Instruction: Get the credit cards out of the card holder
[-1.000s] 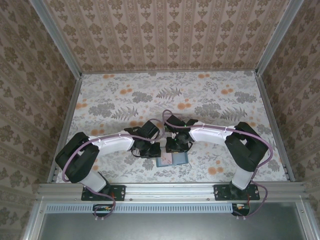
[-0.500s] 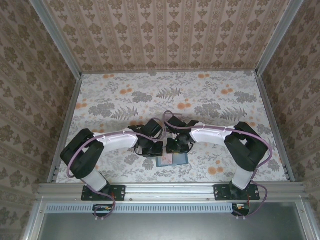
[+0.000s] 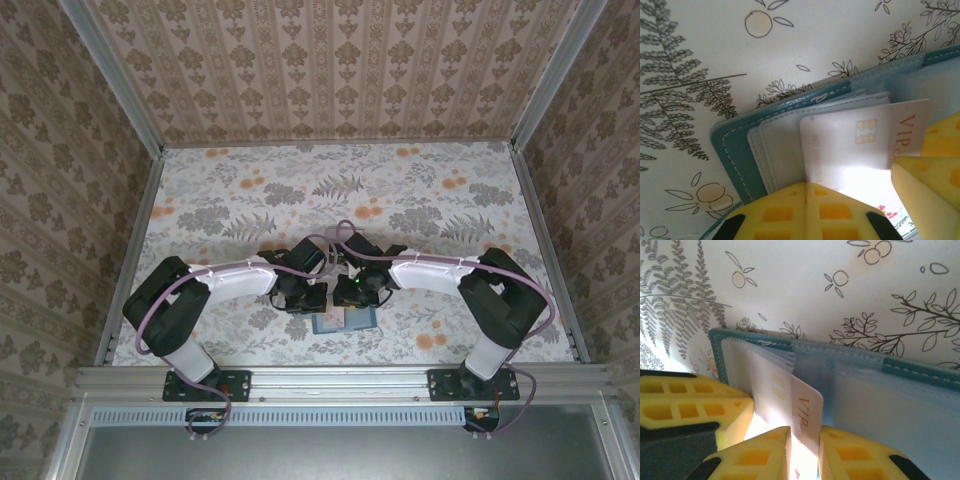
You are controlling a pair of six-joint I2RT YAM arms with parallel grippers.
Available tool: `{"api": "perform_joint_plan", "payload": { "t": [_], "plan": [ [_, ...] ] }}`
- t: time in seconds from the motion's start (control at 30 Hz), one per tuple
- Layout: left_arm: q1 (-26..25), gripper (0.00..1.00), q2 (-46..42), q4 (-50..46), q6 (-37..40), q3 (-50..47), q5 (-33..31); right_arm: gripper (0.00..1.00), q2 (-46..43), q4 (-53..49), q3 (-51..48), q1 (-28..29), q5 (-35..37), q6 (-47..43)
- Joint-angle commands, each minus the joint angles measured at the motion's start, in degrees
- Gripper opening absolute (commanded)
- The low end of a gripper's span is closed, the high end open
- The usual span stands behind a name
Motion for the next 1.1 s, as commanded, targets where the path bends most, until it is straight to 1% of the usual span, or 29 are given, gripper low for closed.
{"api": "perform_joint_plan", "payload": {
  "t": [0.0,0.13,0.27,0.5,0.6,0.7,0.87,1.07],
  "plan": [
    [-0.34,0.07,2.14,-2.54,1.31,-0.66,-1.62,0.19,-2.36,1.49,-0.98,-0.57,-2.58,1.23],
    [-0.3,0.07,1.72,-3.3,1.59,-0.39,-1.93,0.13,-2.3,1.59,-1.53,-1.04,-2.5,0.97],
    [-0.28,0.06,1.53,-3.4,1.65,-0.39,-1.99,0.11,-2.92,-0.37,-1.5,-1.36,-1.0,-0.1],
    [-0.33,0.07,0.96,-3.6,1.8,-0.47,-2.23,0.1,-4.82,-8.51,-0.33,-2.77,3.66,-4.38],
    [-0.27,0.07,0.73,-3.69,1.86,-0.46,-2.22,0.1,-4.78,-13.73,1.42,-2.86,6.2,-6.68],
    [-0.28,0.07,0.61,-3.67,1.86,-0.38,-2.17,0.1,-4.89,-16.51,2.61,-2.78,7.93,-7.8],
    [-0.26,0.07,0.39,-3.43,1.89,-0.62,-2.17,0.1,-5.18,-19.16,4.65,-2.09,9.52,-8.35],
    [-0.27,0.07,0.36,-3.29,1.89,-0.65,-2.17,0.1,-4.25,-19.56,6.67,-0.64,9.84,-7.74]
  ]
}}
